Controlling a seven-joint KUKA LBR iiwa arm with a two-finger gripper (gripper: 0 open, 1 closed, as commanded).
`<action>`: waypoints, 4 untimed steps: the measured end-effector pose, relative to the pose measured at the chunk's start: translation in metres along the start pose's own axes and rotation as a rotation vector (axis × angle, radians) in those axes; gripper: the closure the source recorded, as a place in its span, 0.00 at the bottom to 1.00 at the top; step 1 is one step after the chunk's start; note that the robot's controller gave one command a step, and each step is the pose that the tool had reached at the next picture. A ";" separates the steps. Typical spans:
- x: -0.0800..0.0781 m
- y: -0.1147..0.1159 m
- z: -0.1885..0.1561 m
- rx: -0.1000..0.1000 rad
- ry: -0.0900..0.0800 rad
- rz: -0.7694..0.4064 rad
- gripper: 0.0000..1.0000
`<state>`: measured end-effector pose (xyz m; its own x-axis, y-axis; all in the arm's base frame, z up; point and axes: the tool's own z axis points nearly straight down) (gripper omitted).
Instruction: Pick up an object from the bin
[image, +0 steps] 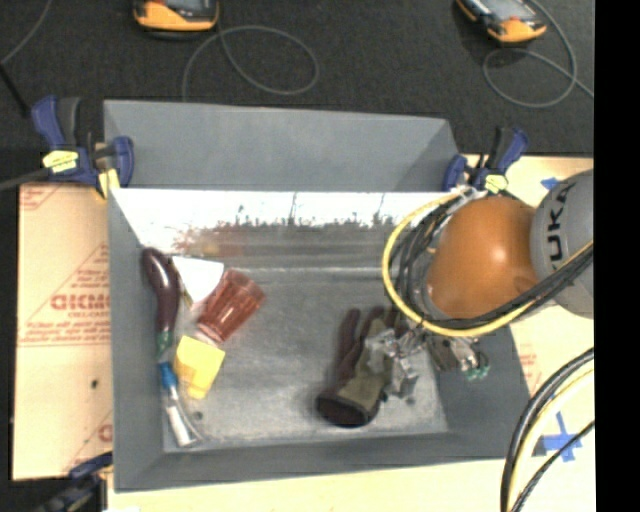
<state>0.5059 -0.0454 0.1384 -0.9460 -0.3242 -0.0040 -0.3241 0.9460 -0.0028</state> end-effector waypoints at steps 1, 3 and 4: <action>0.010 0.002 -0.020 -0.005 0.009 -0.091 1.00; -0.019 -0.006 0.004 -0.002 -0.001 0.146 1.00; -0.013 0.007 0.041 0.002 -0.006 -0.034 1.00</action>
Offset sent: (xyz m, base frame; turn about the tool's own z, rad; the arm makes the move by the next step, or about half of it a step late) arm 0.0662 0.0044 -0.0529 -0.2155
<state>0.5162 -0.0351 0.0970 -0.9345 -0.3559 -0.0097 -0.3558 0.9345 -0.0051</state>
